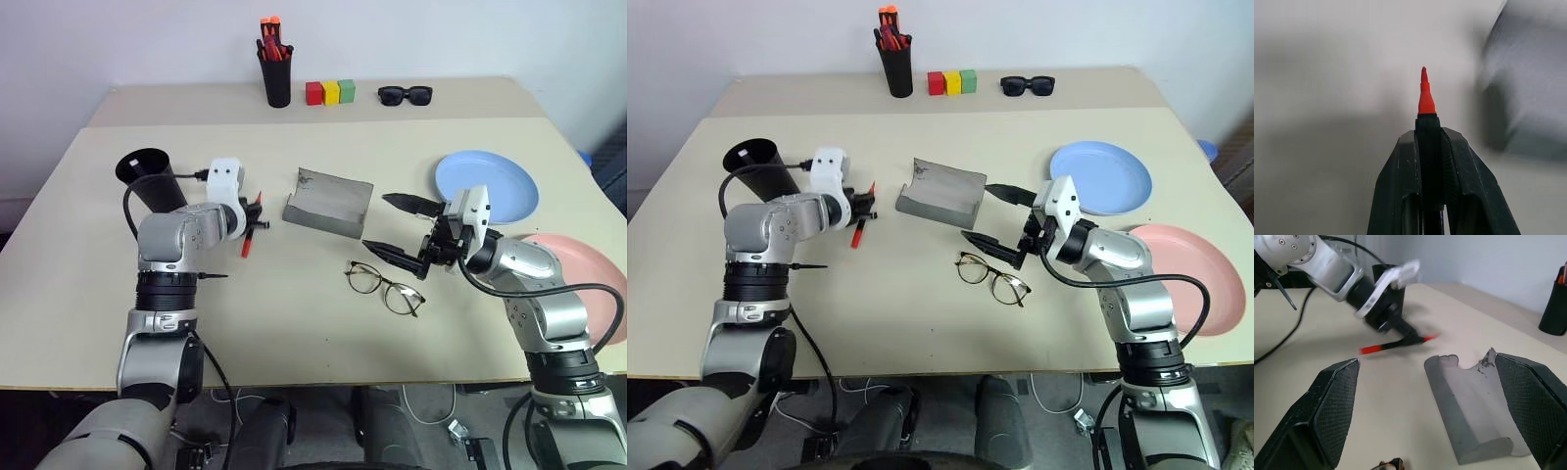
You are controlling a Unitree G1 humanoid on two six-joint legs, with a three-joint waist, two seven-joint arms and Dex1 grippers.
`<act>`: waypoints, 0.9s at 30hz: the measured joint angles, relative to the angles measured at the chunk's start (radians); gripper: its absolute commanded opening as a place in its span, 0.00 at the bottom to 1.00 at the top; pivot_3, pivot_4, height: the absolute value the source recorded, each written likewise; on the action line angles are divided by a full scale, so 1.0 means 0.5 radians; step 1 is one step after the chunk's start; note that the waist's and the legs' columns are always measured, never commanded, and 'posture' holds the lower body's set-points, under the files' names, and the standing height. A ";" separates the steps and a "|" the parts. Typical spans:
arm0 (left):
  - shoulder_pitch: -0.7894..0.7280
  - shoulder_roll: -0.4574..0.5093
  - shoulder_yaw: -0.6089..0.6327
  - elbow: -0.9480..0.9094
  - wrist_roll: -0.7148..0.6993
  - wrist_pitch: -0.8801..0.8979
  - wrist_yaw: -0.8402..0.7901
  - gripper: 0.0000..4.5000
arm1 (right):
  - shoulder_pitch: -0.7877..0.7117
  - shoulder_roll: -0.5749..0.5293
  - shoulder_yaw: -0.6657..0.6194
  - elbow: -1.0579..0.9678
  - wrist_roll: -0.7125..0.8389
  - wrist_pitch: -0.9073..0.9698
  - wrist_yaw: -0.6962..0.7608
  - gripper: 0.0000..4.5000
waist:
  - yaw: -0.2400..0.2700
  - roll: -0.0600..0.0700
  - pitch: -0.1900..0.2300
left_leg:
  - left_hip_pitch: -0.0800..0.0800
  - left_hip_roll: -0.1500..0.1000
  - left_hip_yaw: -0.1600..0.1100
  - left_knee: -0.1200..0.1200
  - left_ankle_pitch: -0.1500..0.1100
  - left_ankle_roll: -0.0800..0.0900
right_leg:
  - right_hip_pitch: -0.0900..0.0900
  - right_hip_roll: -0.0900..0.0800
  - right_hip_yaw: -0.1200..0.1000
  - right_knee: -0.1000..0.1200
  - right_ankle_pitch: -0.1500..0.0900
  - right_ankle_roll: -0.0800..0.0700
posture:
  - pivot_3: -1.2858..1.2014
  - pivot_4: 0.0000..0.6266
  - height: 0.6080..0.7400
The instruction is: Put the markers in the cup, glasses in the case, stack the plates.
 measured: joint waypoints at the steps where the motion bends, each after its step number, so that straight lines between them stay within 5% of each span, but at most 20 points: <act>1: -0.050 -0.023 0.047 -0.003 -0.018 -0.228 -0.027 0.00 | -0.003 0.001 0.001 0.005 -0.001 -0.002 -0.001 1.00 | 0.001 0.000 0.000 | 0.000 0.000 0.000 0.000 0.000 0.000 | 0.000 0.000 0.000 -0.001 0.000 0.000 | 0.52 0.24 1.00; 7: -0.154 0.250 0.072 -0.028 0.245 -1.371 -0.073 0.00 | -0.021 0.009 0.010 0.030 -0.020 -0.007 -0.017 1.00 | -0.021 0.006 -0.003 | 0.006 0.002 0.014 -0.005 -0.001 0.000 | -0.003 0.001 0.010 -0.001 0.001 0.000 | 0.52 0.24 1.00; 14: -0.112 0.622 0.376 0.610 0.237 -2.197 -0.247 0.00 | -0.032 0.019 0.019 0.031 -0.020 -0.007 -0.017 1.00 | 0.004 0.004 -0.004 | 0.001 0.003 0.013 0.000 -0.002 0.002 | -0.005 0.003 0.010 -0.001 0.005 0.001 | 0.52 0.24 1.00; 27: -0.044 0.458 0.429 1.274 0.107 -2.760 -0.558 0.00 | -0.076 0.044 0.055 -0.002 -0.016 0.024 -0.024 1.00 | 0.025 0.002 -0.005 | 0.000 0.003 0.011 0.003 -0.002 0.003 | -0.003 0.003 0.009 -0.001 0.008 0.002 | 0.52 0.24 1.00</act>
